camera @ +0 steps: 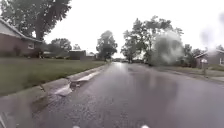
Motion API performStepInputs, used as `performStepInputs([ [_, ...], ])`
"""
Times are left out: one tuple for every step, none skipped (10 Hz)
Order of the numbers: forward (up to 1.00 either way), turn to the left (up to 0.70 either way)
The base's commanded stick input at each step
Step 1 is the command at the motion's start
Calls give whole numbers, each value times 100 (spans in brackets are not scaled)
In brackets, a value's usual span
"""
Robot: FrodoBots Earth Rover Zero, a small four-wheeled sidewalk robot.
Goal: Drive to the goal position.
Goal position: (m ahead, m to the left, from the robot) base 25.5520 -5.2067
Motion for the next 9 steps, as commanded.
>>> performStepInputs([
  [50, 0],
  [50, 0],
  [50, 0],
  [50, 0],
  [50, 0],
  [50, -30],
  [50, -25],
  [50, 0],
  [50, 0],
])
